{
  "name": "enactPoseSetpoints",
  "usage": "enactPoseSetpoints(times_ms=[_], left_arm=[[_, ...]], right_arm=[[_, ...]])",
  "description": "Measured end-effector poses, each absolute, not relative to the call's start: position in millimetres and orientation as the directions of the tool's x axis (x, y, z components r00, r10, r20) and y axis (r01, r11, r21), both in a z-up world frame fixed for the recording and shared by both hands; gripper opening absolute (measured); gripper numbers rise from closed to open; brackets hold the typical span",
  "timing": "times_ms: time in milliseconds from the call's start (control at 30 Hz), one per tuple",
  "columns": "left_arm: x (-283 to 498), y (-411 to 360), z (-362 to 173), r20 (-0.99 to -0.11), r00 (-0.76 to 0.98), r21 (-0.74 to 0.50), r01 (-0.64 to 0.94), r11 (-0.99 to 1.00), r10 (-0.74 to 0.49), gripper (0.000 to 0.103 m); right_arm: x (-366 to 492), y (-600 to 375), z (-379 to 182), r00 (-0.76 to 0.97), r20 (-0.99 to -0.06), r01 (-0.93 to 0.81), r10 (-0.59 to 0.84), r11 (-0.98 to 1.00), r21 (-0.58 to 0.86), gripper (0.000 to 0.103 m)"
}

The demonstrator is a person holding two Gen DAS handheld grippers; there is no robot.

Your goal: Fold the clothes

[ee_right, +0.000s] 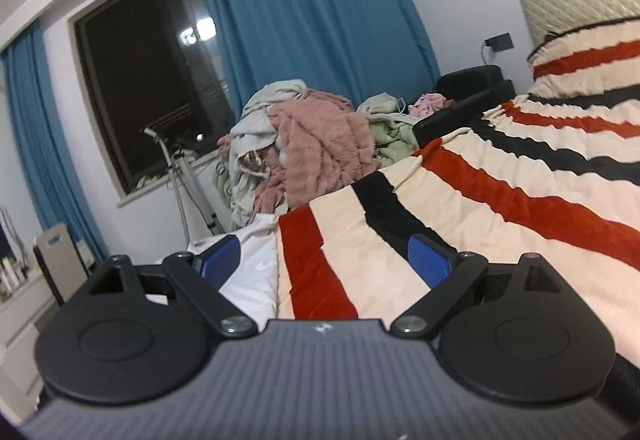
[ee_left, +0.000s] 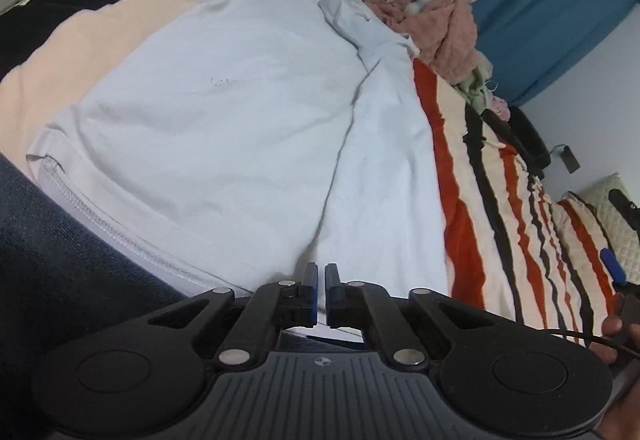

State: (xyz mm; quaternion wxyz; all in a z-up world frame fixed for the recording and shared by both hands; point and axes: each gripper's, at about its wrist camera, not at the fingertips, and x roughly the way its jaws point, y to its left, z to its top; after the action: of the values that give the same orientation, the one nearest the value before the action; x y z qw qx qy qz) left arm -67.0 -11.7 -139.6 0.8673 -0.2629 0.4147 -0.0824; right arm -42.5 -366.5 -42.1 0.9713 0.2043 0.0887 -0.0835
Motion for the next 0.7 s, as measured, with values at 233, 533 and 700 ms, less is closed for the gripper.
enactPoseSetpoints(times_ms=[233,533,700], left_arm=[[-40,-32,-130,-0.691,0.644,-0.424,0.006,0.905,-0.329,0.066],[-10,-59,-159,-0.723,0.576,-0.415,0.080,0.906,-0.382,0.005],[-40,-68,-149,-0.708,0.638,-0.289,0.129,0.949,-0.303,0.002]], right_arm=[[-32,-349,-44,0.966,-0.251,0.140,-0.059,0.938,0.317,0.092],[-19,-330,-50,0.946,-0.322,0.051,0.038,0.964,0.262,0.092],[-19,-321,-50,0.939,-0.337,0.011,0.070,0.973,0.232,0.092]])
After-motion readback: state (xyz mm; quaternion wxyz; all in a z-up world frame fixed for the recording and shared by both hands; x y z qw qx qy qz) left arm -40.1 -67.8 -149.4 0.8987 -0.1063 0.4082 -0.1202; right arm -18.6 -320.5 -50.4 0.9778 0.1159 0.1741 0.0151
